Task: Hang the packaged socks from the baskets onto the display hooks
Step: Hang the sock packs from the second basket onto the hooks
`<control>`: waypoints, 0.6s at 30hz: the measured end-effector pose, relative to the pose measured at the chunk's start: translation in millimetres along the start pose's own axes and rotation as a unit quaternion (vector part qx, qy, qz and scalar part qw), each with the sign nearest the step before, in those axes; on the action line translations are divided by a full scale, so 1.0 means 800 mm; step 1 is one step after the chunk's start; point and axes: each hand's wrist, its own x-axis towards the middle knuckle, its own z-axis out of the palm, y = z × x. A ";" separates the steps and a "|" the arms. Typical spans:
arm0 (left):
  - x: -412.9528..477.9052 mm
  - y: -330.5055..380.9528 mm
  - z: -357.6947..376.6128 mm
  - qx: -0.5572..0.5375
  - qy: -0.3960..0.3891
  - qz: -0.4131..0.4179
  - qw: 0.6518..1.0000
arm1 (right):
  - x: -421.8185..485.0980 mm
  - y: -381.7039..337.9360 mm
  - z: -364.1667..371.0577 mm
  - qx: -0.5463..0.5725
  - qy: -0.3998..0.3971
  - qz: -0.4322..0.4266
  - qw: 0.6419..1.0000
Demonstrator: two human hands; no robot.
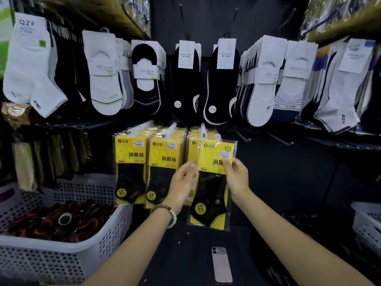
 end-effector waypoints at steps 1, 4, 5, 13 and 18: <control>0.001 -0.001 0.000 -0.004 -0.004 -0.002 1.000 | 0.006 -0.003 0.002 -0.016 0.001 -0.013 1.000; 0.008 -0.008 -0.002 -0.004 0.010 -0.002 1.000 | 0.022 -0.006 0.015 -0.060 -0.013 -0.044 0.997; 0.011 -0.011 -0.003 -0.003 0.018 -0.001 1.000 | 0.027 -0.004 0.021 -0.073 -0.017 -0.045 0.996; 0.025 -0.036 -0.006 0.027 0.042 -0.010 0.999 | 0.045 0.034 0.031 -0.113 0.018 0.022 0.993; 0.002 -0.071 -0.013 0.032 0.023 -0.047 0.998 | 0.013 0.069 -0.004 -0.117 0.015 0.080 0.990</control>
